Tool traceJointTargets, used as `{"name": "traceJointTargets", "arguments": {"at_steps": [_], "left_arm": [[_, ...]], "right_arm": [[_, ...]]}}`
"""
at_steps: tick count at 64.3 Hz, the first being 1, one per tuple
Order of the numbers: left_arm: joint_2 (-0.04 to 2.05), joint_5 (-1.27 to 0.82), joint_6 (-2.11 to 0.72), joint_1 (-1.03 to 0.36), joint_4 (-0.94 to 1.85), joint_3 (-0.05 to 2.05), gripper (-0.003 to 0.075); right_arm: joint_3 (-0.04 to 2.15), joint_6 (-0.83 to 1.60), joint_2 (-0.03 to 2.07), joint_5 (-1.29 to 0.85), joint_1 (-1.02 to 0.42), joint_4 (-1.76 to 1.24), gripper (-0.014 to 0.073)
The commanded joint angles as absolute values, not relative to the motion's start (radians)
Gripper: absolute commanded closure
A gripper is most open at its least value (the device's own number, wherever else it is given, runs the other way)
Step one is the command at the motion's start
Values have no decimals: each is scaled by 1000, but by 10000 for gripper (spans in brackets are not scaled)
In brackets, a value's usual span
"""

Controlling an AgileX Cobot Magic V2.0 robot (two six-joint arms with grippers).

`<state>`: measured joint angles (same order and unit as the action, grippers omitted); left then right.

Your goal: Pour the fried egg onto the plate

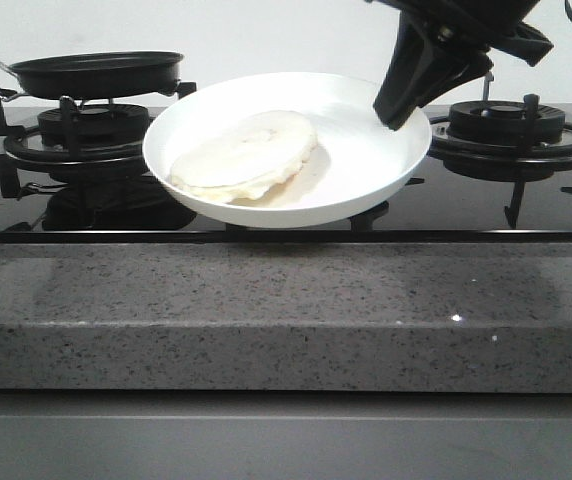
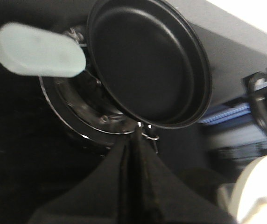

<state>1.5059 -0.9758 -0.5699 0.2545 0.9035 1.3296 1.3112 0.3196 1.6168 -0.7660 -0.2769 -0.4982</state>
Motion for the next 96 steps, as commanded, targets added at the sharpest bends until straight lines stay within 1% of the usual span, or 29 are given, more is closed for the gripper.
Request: {"name": "traceJointTargets", "arguments": {"at_steps": [1, 10, 14, 25, 37, 51, 65, 79, 96], "left_arm": [[1402, -884, -514, 200, 802, 1362, 740], [1301, -793, -348, 77, 488, 1362, 740], [1254, -750, -304, 22, 395, 1338, 740], [1125, -601, -295, -70, 353, 1196, 740], [952, -395, -302, -133, 345, 972, 740], [723, -217, -302, -149, 341, 728, 739], [511, -174, -304, -149, 332, 564, 739], [357, -174, -304, -149, 332, 493, 739], [342, -176, -304, -149, 332, 488, 740]], "right_arm": [[1338, 322, 1571, -728, -277, -537, 661], [1338, 322, 1571, -728, -277, -537, 661], [1338, 322, 1571, -728, -277, -537, 661], [1338, 322, 1571, -728, -277, -537, 661], [1338, 322, 1571, -728, -277, -537, 661], [1338, 322, 1571, -728, -277, -537, 661], [1338, 322, 1571, -728, -277, -537, 661], [1338, 322, 1571, -728, -277, -537, 661], [1338, 322, 1571, -726, -277, -537, 661]]}}
